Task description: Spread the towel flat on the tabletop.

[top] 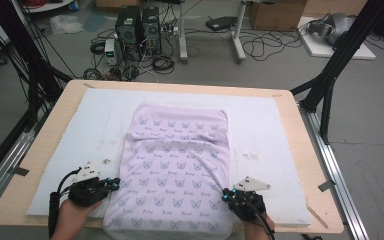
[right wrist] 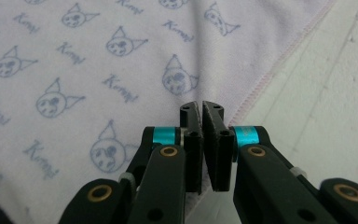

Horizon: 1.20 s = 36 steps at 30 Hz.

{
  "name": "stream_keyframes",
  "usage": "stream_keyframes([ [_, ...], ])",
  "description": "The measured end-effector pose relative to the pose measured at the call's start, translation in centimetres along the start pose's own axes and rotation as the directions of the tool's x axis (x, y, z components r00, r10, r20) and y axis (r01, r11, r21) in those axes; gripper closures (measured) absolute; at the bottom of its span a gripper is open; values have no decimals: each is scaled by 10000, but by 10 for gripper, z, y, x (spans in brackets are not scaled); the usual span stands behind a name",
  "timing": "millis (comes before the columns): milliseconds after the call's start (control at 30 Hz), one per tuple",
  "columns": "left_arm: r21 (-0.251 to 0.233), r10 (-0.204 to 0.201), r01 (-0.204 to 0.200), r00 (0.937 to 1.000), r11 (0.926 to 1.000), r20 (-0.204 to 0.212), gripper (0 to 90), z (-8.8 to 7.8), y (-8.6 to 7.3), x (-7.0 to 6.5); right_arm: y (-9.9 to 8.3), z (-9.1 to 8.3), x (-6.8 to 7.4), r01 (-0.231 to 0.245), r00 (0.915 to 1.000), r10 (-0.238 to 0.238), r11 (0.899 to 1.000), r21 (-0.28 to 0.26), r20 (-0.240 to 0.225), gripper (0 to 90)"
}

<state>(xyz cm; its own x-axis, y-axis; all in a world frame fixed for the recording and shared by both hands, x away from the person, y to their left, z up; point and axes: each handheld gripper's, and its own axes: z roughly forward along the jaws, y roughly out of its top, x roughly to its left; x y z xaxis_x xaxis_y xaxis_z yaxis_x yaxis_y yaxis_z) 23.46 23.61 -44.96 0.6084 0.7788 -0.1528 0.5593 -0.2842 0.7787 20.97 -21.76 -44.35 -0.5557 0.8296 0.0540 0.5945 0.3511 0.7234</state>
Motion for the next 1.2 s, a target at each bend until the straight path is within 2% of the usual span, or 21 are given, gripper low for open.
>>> stream_keyframes([
  [200, 160, 72, -79, 9989, 9998, 456, 877, -19, -10, -5, -12, -18, 6, 189, 9996, -189, 9998, -11, -228, 885],
  [433, 379, 255, -293, 9948, 9989, 982, 877, -37, -23, -14, -27, -36, 15, 455, 9973, -445, 9988, 166, -582, 888],
  [533, 339, 239, -285, 9910, 9990, 1316, 867, -42, -27, -17, -33, -44, 19, 430, 9964, -423, 9990, 83, -730, 884],
  [567, 200, 202, -231, 9905, 9995, 1363, 839, -42, -28, -16, -34, -47, 20, 394, 9967, -391, 9992, 29, -717, 876],
  [633, -71, -78, 88, 9914, 9999, 1304, 626, -41, -24, -11, -34, -49, 18, 115, 9974, -125, 9998, -135, -709, 780],
  [667, -244, -263, 297, 9916, 9993, 1269, 590, -40, -22, -8, -32, -49, 16, -18, 9982, -1, 9995, -313, -602, 734],
  [733, -644, -399, 473, 9930, 9968, 1111, 564, -39, -16, -3, -27, -46, 12, -158, 9990, 140, 9989, -439, -423, 709],
  [867, -1050, -610, 703, 9941, 9920, 896, 555, -32, -4, 7, -14, -29, 8, -151, 9997, 157, 9993, -344, 187, 658],
  [1067, -674, -835, 873, 9949, 9939, 573, 568, -3, 4, 15, 0, -5, 14, 293, 9996, -293, 9995, -108, -53, 632],
  [1133, -419, -924, 948, 9942, 9946, 555, 568, 7, 6, 15, 2, -1, 16, 609, 9981, -609, 9981, 121, -55, 672],
  [1167, -381, -783, 802, 9957, 9960, 491, 574, 11, 6, 14, 2, 1, 18, 806, 9967, -807, 9963, 298, 45, 704],
  [1200, -424, -605, 617, 9978, 9972, 288, 598, 12, 6, 13, 2, 1, 18, 772, 9970, -770, 9967, 236, -76, 770],
])
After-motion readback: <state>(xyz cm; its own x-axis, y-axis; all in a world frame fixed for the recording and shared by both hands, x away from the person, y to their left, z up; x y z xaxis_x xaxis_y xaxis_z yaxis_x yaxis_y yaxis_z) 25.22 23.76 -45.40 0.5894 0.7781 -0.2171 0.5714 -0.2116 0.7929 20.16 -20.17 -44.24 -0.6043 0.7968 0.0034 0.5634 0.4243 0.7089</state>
